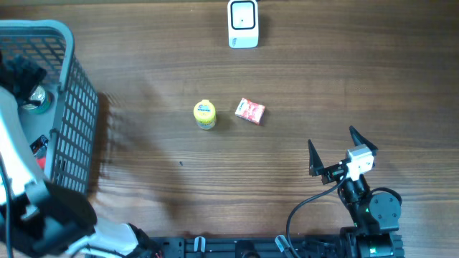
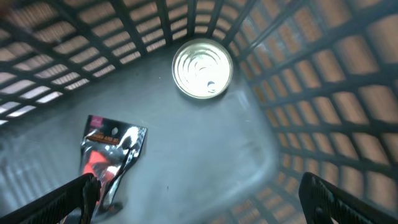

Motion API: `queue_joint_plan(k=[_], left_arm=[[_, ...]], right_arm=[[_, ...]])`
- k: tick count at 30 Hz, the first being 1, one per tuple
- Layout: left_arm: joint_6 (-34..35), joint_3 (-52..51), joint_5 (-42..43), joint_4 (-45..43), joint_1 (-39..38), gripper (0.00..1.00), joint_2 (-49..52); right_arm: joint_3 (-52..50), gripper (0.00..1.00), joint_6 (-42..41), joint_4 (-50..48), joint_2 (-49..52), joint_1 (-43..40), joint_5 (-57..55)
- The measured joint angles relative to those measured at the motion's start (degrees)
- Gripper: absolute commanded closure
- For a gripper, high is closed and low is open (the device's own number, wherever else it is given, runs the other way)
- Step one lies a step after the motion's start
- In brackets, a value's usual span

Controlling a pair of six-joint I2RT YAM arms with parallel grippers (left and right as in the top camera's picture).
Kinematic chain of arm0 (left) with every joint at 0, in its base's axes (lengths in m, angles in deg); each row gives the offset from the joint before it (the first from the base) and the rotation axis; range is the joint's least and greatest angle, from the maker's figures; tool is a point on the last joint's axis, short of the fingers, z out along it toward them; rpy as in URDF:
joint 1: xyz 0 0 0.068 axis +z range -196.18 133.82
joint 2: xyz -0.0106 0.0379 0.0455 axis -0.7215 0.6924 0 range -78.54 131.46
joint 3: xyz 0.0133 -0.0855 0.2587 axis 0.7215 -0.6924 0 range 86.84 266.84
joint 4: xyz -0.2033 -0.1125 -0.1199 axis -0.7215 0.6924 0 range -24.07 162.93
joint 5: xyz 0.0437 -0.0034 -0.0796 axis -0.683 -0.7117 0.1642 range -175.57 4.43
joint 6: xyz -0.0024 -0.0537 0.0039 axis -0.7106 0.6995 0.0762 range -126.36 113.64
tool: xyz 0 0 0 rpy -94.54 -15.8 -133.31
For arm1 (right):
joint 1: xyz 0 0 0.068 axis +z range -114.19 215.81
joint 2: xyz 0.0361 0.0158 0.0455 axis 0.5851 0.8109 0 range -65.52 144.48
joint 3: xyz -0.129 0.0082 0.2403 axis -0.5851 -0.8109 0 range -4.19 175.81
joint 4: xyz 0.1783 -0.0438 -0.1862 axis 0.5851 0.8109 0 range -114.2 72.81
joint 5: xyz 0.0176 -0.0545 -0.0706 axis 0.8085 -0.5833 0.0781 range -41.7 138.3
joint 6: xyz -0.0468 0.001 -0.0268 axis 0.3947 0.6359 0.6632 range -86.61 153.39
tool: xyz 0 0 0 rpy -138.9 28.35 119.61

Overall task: Scan the item barcode
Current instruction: 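Reach into the basket and grasp the tin can with the left gripper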

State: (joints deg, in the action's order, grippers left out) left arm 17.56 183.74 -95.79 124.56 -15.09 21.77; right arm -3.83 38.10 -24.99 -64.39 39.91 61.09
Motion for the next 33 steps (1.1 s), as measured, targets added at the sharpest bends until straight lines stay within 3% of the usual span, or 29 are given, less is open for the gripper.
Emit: queue_joint_plan(k=[6, 20, 33], left_arm=[[-0.48, 0.0, -0.83, -5.01, 0.5, 0.0, 9.38], [-0.68, 0.0, -2.4, -19.58, 1.29, 0.0, 19.47], [-0.87, 0.0, -3.02, -24.59, 3.91, 0.0, 26.91]], right_arm=[[0.0, 0.0, 0.0, 0.0, 0.0, 0.0, -0.02], [0.0, 0.0, 0.0, 0.0, 0.0, 0.0, 0.0], [0.0, 0.0, 0.0, 0.0, 0.0, 0.0, 0.0]])
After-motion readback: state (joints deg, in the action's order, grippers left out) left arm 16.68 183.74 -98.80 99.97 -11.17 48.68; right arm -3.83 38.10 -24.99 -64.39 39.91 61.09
